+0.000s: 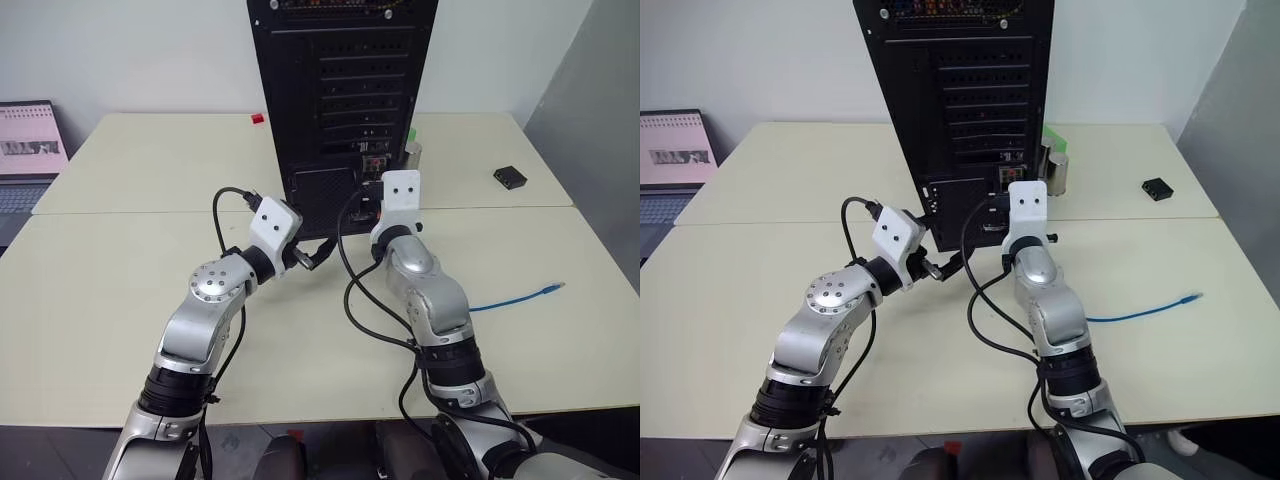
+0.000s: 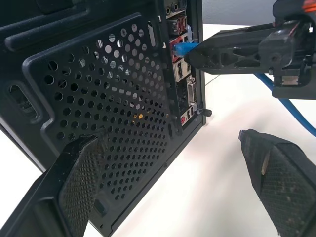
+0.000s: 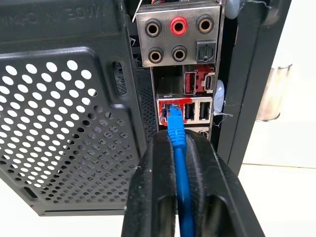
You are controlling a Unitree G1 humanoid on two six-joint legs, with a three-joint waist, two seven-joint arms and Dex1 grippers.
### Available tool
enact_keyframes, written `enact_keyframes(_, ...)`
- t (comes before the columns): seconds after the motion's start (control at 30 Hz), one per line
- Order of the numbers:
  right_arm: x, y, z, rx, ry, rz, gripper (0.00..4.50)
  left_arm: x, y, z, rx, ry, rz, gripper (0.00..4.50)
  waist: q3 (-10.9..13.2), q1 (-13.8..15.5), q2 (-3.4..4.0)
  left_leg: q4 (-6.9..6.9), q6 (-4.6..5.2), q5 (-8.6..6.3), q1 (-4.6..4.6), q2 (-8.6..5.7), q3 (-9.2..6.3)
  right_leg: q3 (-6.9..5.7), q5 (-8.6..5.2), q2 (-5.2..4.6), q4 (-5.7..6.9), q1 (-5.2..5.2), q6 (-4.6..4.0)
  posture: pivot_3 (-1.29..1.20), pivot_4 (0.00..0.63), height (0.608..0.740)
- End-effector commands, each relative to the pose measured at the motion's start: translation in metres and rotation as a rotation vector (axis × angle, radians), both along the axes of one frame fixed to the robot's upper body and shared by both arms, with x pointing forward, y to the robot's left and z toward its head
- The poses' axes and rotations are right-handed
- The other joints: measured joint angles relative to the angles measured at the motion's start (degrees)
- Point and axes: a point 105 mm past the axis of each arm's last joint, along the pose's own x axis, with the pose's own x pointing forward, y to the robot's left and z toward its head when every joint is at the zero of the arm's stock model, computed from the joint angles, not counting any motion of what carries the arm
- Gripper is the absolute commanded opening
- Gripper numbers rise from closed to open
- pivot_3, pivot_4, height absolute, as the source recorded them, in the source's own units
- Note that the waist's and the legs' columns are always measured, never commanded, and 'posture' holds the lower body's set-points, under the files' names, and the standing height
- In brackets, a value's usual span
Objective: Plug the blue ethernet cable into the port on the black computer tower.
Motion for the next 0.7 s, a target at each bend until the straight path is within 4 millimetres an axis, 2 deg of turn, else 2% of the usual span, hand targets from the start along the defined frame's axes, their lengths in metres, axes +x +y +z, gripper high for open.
enact_keyframes(0.03,-0.016,0.011,0.025,0.038,-0.086,0.071,1.50,0.003,0.005,0.017,-0.013,-0.067,0.019,4.50,0.0,0.0,0.01,-0.03,0.00,0.00,-0.04,0.00,-0.02,-0.02,0.00,0.00,-0.01,-0.02,0.00,0.00,0.150,0.740)
enact_keyframes(0.27,-0.042,-0.019,0.015,-0.037,-0.063,0.095,2.75,0.011,0.015,0.021,0.002,-0.059,0.045,4.50,0.0,0.9,0.00,0.01,-0.03,0.01,-0.57,-0.07,-0.06,-0.09,0.00,-0.13,-0.07,-0.43,0.00,0.00,0.150,0.740)
enact_keyframes(0.4,-0.063,-0.035,0.019,-0.108,-0.086,0.202,3.67,0.018,0.028,0.021,0.072,-0.040,0.058,4.50,0.0,1.1,0.00,0.05,-0.02,0.01,-0.58,-0.08,-0.13,-0.16,0.00,-0.11,-0.05,-0.42,0.01,0.00,0.150,0.740)
enact_keyframes(0.43,-0.068,-0.038,0.022,-0.129,-0.102,0.238,3.78,0.018,0.029,0.021,0.092,-0.039,0.050,4.50,0.0,1.0,0.00,0.05,-0.01,0.01,-0.59,-0.09,-0.15,-0.19,0.00,-0.11,-0.05,-0.41,0.01,0.00,0.150,0.740)
enact_keyframes(0.53,-0.079,-0.060,0.024,-0.245,-0.130,0.295,4.44,0.017,0.034,0.022,0.127,-0.023,0.026,4.50,0.0,1.0,0.01,0.06,-0.01,0.00,-0.57,-0.09,-0.16,-0.22,0.00,-0.06,-0.07,-0.39,0.01,0.00,0.150,0.740)
enact_keyframes(0.6,-0.086,-0.078,0.024,-0.320,-0.135,0.345,4.44,0.015,0.038,0.024,0.149,-0.024,0.003,4.50,0.0,1.2,0.00,0.05,-0.01,0.00,-0.57,-0.10,-0.15,-0.22,0.00,-0.06,-0.09,-0.38,0.01,0.00,0.150,0.740)
enact_keyframes(0.7,-0.097,-0.091,0.028,-0.394,-0.144,0.442,4.44,0.013,0.044,0.026,0.153,-0.006,-0.028,4.50,0.0,1.3,-0.01,0.05,0.00,0.00,-0.60,-0.12,-0.15,-0.24,-0.01,-0.07,-0.13,-0.37,0.02,0.00,0.150,0.740)
